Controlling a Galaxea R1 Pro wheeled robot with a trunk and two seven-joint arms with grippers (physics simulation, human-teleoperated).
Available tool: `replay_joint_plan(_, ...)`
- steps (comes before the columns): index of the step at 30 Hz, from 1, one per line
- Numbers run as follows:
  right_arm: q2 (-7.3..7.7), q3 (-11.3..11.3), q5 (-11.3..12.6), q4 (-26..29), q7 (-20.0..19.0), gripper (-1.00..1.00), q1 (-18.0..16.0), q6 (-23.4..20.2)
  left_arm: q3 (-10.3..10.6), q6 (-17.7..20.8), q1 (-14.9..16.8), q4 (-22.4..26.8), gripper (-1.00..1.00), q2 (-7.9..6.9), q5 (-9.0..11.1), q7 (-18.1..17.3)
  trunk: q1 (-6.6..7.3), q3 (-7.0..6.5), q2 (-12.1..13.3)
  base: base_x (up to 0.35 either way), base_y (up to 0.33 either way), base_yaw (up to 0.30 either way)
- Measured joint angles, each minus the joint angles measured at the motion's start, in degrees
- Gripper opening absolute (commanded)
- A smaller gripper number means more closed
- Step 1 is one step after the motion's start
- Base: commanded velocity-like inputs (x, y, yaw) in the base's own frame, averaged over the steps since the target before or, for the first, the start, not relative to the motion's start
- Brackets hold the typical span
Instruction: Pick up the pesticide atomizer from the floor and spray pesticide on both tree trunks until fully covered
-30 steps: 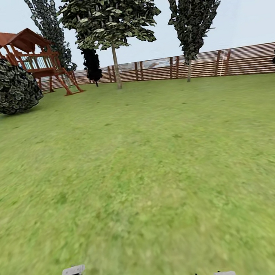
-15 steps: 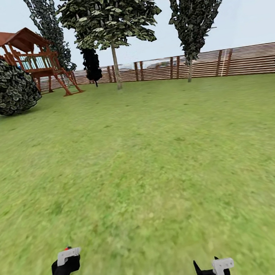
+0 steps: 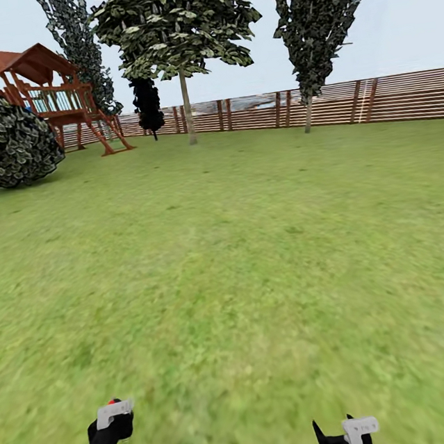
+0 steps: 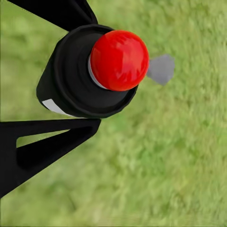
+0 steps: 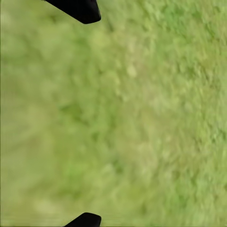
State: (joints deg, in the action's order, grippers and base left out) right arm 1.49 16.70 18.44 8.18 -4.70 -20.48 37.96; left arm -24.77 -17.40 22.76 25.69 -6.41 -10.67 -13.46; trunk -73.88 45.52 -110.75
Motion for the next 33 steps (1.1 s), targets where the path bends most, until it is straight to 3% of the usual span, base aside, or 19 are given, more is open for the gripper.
replay_joint_plan(33, 0.00, -0.1, -0.1, 0.0, 0.0, 1.00, 0.0, 0.0, -0.2, -0.1, 0.0, 0.3, -1.00, -0.01, 0.2, 0.0, 0.00, 0.00, 0.0, 0.337, 0.001, 0.011)
